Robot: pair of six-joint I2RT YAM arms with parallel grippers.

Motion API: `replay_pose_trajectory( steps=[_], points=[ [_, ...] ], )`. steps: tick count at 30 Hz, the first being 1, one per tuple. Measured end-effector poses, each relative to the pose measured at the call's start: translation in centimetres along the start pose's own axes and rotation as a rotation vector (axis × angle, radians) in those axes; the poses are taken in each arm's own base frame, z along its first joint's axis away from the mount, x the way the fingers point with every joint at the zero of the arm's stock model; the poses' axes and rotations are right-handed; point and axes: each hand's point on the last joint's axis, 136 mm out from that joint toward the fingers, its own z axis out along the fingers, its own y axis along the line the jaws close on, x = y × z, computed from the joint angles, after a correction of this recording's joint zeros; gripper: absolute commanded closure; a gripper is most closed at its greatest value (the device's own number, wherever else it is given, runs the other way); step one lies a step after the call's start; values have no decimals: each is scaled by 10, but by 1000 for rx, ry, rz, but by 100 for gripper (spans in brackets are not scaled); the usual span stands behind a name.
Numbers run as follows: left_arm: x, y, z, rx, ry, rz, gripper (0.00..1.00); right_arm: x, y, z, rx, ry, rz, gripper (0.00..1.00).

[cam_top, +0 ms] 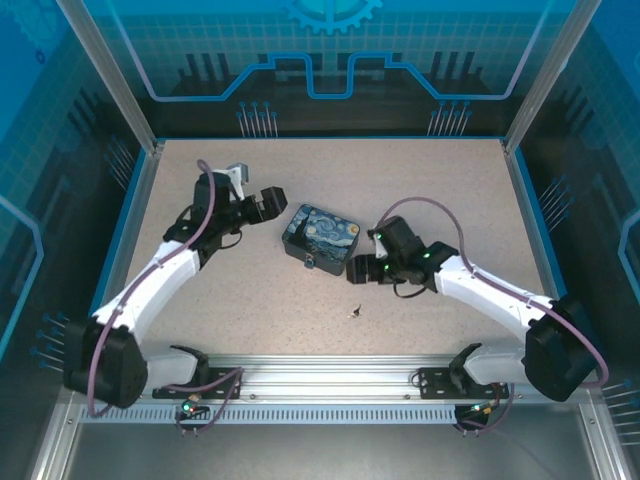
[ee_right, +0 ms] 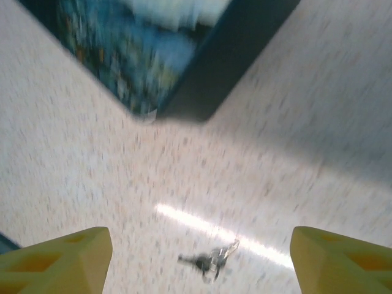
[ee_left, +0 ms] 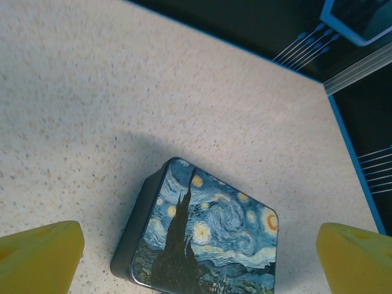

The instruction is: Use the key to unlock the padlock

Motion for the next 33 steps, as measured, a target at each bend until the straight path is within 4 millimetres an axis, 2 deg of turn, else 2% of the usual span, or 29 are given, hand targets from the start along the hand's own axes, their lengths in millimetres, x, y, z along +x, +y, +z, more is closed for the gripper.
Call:
replay_pose_trajectory(
  steps=[4, 8, 15, 24, 33],
  points=[
    [0, -3, -17, 11, -33, 13, 1, 42, -5, 12, 78, 103, 45, 37],
    [13, 6, -17, -12, -6, 8, 1, 59, -17, 24, 165, 165, 81, 43],
    [17, 11, -18, -27, 8, 15, 1, 65, -19, 44, 234, 233, 81, 50],
    [19, 14, -19, -32, 9, 13, 1, 70, -11, 62, 242, 302, 65, 53],
    [18, 14, -21, -33, 5, 12, 1, 76, -10, 69, 271, 355, 20, 55]
  ],
)
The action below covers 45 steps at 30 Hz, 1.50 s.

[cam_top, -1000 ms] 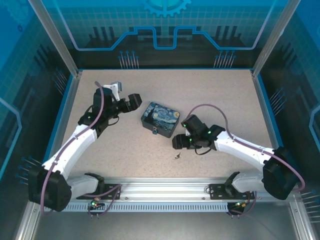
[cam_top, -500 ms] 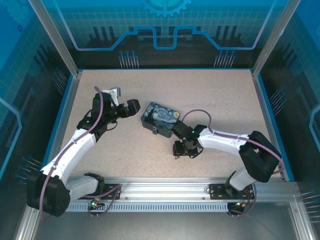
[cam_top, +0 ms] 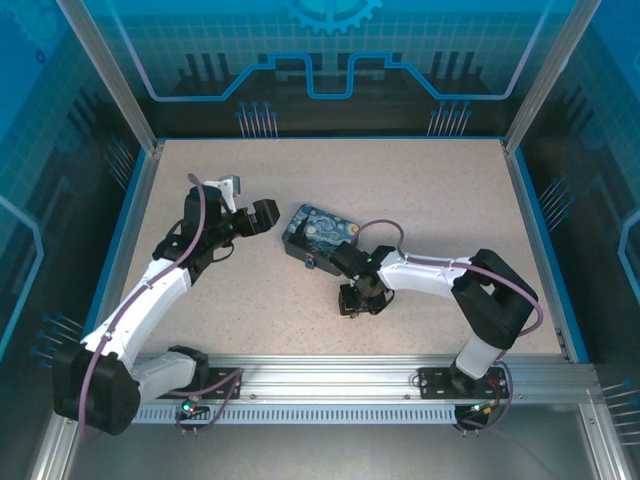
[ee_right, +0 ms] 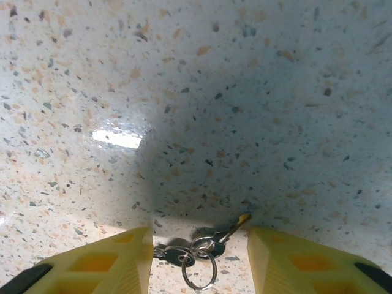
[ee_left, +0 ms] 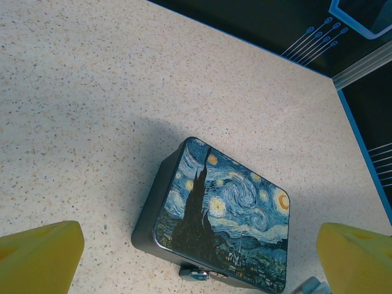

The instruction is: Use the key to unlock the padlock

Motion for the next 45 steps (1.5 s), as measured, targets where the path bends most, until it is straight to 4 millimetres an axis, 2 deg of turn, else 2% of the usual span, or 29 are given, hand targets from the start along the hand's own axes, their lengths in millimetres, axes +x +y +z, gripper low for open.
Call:
replay_pose_trajectory(
  steps=[9, 18, 28, 34, 38, 45],
  points=[
    [0, 1, -1, -4, 1, 1, 1, 4, -7, 0, 52, -1, -33, 59],
    [3, 4, -1, -14, 13, -4, 1, 24, -32, -5, 128, 40, -40, 61],
    [3, 6, -1, -21, 14, -6, 1, 20, -26, -21, 85, -6, -95, 60],
    [3, 6, -1, -22, 14, -6, 1, 20, -28, -11, 103, 17, -93, 61],
    [2, 6, -3, -22, 8, -5, 1, 22, -28, -3, 112, 39, -92, 65],
    [0, 5, -5, -19, 0, -3, 1, 18, -23, 0, 105, 41, -99, 80]
  ],
)
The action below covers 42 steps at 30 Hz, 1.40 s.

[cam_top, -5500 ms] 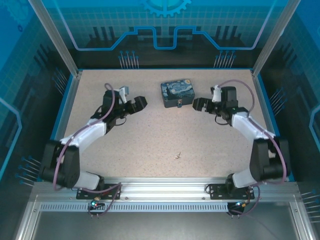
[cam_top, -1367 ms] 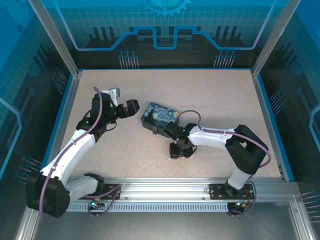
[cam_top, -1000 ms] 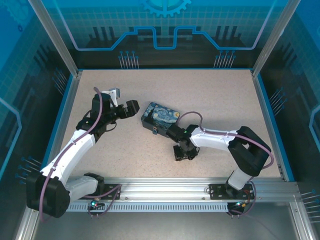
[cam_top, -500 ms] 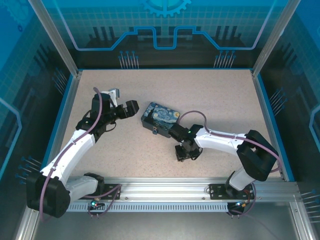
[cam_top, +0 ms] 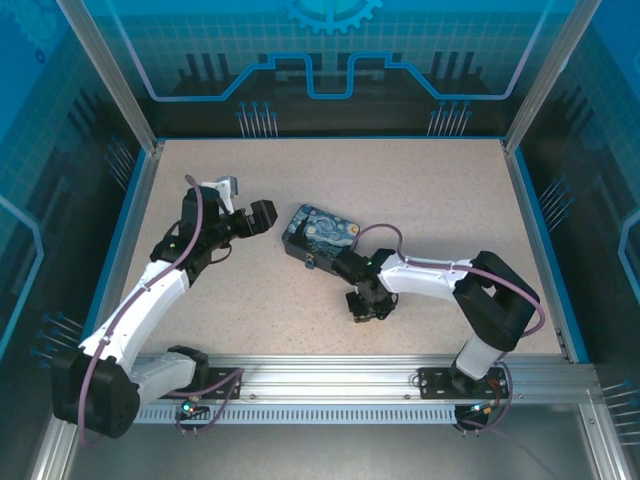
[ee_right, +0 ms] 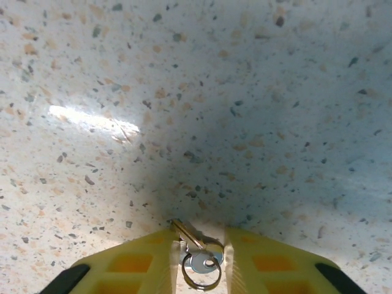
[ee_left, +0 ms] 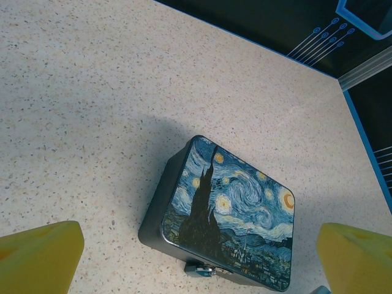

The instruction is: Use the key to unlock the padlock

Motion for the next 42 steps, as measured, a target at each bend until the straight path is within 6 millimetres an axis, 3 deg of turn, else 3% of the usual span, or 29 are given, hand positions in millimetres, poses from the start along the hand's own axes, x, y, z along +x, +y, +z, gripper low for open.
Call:
replay_pose_trajectory(
  steps=[9, 16, 20, 27, 29, 35, 42],
  points=[
    [2, 2, 0, -7, 8, 2, 1, -5, 0, -4, -1, -35, -24, 97],
    [2, 0, -4, -2, 8, 8, 1, -10, -6, -11, 10, -91, -82, 100],
    [7, -5, -7, 29, 29, 19, 2, -24, -1, -31, -18, -199, -152, 100],
    [21, -25, -12, 123, 110, -1, 5, -61, 11, -89, -72, -536, -346, 100],
    [24, -32, -14, 147, 126, -1, 5, -68, 11, -95, -58, -584, -396, 100],
    [30, -37, -20, 157, 144, 4, 5, -85, 16, -74, 74, -524, -563, 100],
    [30, -28, -25, 103, 127, 12, 3, -55, 40, -25, 198, -364, -896, 99]
  ],
)
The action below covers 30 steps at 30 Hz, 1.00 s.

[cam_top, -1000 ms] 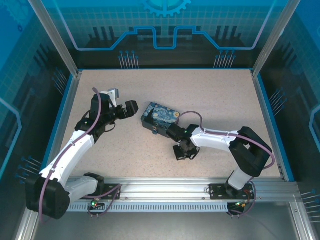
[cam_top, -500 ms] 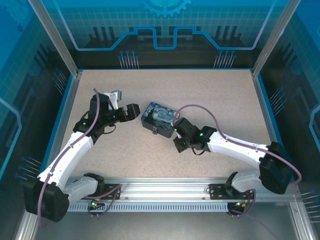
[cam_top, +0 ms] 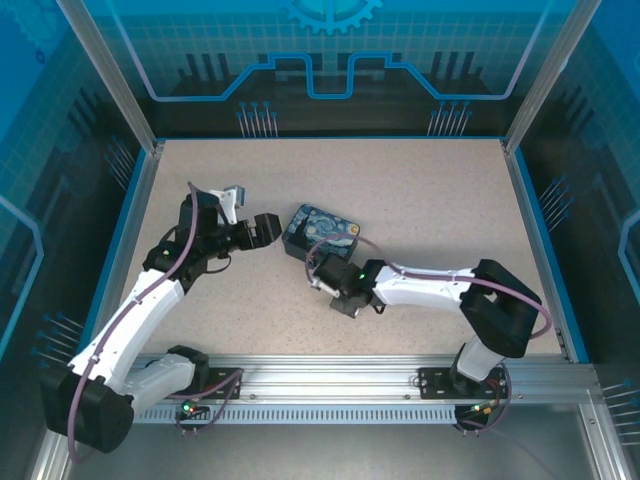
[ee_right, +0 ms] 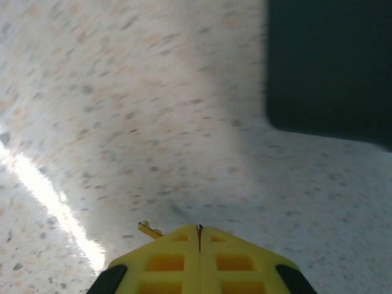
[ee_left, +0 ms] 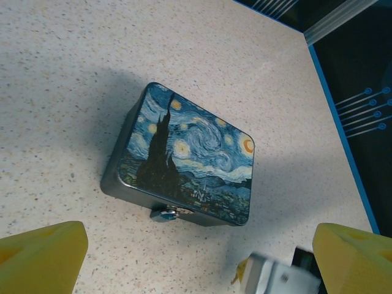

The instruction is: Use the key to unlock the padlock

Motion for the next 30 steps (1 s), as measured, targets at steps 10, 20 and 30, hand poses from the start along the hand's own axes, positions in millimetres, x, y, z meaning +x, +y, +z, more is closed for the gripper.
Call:
replay_pose_trajectory(
  steps=[10, 20, 30],
  points=[
    [-5, 5, -5, -39, -32, 6, 3, 2, 22, 13, -15, 63, -219, 53],
    [-5, 7, -5, -49, -36, 20, 2, -13, -2, -34, -154, -62, 89, 41],
    [-5, 7, -5, -49, -36, 21, 2, -8, 0, -25, -401, 7, 522, 47]
  ],
)
